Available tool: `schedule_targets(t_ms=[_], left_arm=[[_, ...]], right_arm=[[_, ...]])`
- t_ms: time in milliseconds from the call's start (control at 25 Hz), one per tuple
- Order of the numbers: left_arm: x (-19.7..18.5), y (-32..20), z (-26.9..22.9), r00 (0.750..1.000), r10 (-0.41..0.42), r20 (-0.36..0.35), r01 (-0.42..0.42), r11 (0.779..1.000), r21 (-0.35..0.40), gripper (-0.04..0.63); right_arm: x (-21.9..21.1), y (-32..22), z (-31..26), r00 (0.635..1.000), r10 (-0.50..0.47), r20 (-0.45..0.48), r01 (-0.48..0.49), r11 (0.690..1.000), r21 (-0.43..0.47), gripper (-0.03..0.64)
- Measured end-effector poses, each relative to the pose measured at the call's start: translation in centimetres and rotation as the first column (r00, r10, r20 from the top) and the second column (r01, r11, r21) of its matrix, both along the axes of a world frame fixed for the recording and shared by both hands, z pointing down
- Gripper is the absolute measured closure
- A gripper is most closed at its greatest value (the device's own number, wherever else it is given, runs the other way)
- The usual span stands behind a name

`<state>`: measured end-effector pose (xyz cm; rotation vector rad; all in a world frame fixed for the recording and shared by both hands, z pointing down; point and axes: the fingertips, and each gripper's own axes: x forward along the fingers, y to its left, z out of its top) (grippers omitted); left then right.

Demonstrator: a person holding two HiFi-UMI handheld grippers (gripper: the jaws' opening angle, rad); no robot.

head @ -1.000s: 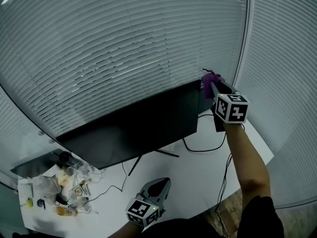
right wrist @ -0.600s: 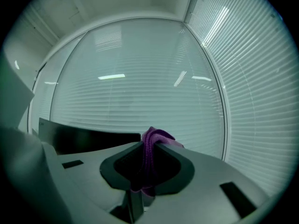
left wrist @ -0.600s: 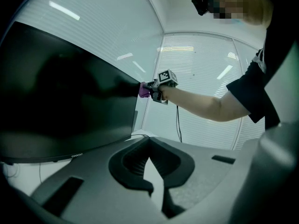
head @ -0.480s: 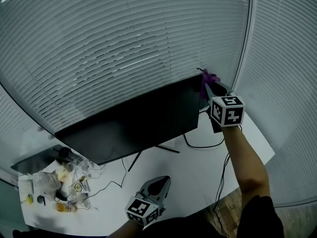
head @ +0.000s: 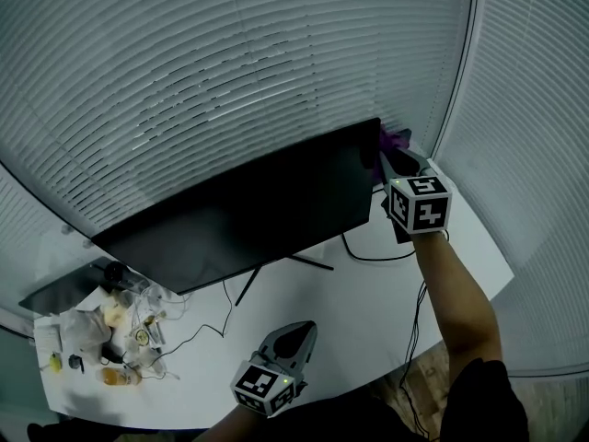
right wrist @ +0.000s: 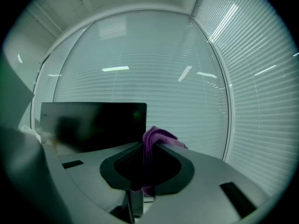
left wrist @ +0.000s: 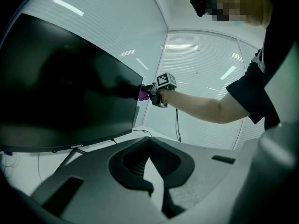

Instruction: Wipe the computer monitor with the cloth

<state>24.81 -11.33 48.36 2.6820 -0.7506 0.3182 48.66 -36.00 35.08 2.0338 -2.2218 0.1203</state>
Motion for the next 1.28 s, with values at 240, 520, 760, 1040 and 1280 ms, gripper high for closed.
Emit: schedule_targets(t_ms=[240,520,760,1040,1280], left_arm=[[-0.1,-0.3,0.5,1.000,-0.012,-0.004,0.012,1.000,-0.018,0.591],[-0.4,-0.9,1.7,1.000,-0.015,-0.007,0.015,0.999,-0.030,0.591],[-0.7,-1.2,2.0,0.999,-0.031,-0.014,0.030,0.998,-0.046,0.591],[-1.2,-1.1,3.3,0.999,-0.045,-0.007,0.044,0.997,-0.066,0.591],[-1.6,-1.1,3.9,0.998,-0.059,0.003,0.060,0.994,-0.093,0.591]], right_arm=[[-0.1,-0.1,3.2,1.000,0.000,-0.003,0.000,0.998,-0.060,0.540],[0.0,-0.3,7.6,1.000,0.013,0.007,-0.012,0.991,-0.131,0.540],[0.1,-0.1,11.1,1.000,0.026,0.014,-0.022,0.982,-0.189,0.540],[-0.1,0.5,16.6,0.999,0.039,0.025,-0.031,0.961,-0.275,0.540],[0.0,0.7,20.0,0.998,0.058,0.039,-0.042,0.942,-0.332,0.540]])
